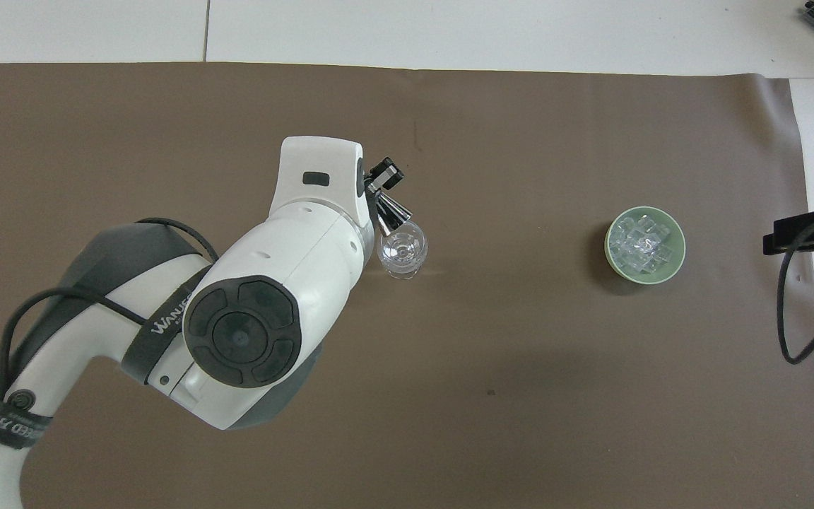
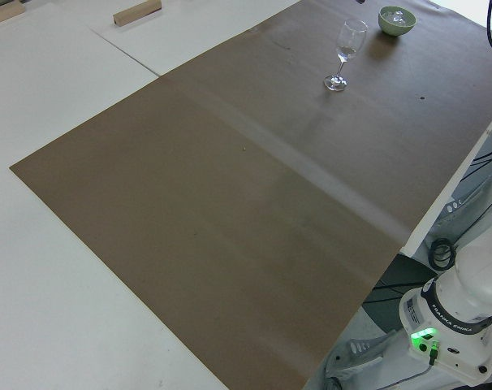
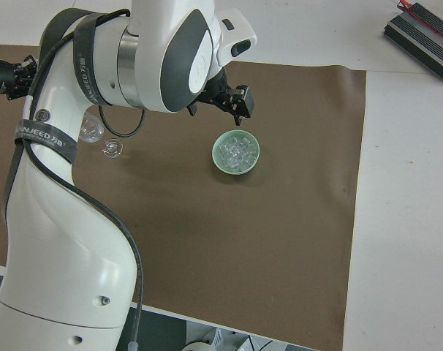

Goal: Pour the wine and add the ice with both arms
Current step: 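Tilt the jigger with the left gripper to pour into the glass, then raise the jigger upright while the right gripper reaches the ice bowl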

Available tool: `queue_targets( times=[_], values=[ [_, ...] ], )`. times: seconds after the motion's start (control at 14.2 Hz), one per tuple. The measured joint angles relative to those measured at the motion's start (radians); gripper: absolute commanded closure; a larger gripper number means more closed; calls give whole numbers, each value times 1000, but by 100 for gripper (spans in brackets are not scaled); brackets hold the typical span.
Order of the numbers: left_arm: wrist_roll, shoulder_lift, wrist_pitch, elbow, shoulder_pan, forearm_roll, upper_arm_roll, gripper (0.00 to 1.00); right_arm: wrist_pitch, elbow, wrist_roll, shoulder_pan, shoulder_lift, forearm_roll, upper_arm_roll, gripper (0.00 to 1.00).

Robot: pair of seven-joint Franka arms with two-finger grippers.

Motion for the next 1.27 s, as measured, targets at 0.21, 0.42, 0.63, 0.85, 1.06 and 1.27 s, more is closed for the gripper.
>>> queue_targets(
  times=[0.21,0.42,0.63,0.85,1.06,1.27],
  values=[
    [-1,0,4,0,-3,0,1,100,0,0,0,0,0,0,0,0],
    [-10,6,23,0,-3,-16,7,100,1,0,0,1,0,0,2,0],
    [-11,18,34,0,3,-121,16,100,2,0,0,1,0,0,3,0],
    [-11,22,40,-7,34,-201,19,100,2,0,0,1,-1,0,5,0],
    [-10,23,65,-27,64,-377,21,100,0,-1,0,0,-1,0,27,0],
    [-8,23,78,-36,95,-533,22,100,1,-3,-1,0,0,0,37,0]
  ],
)
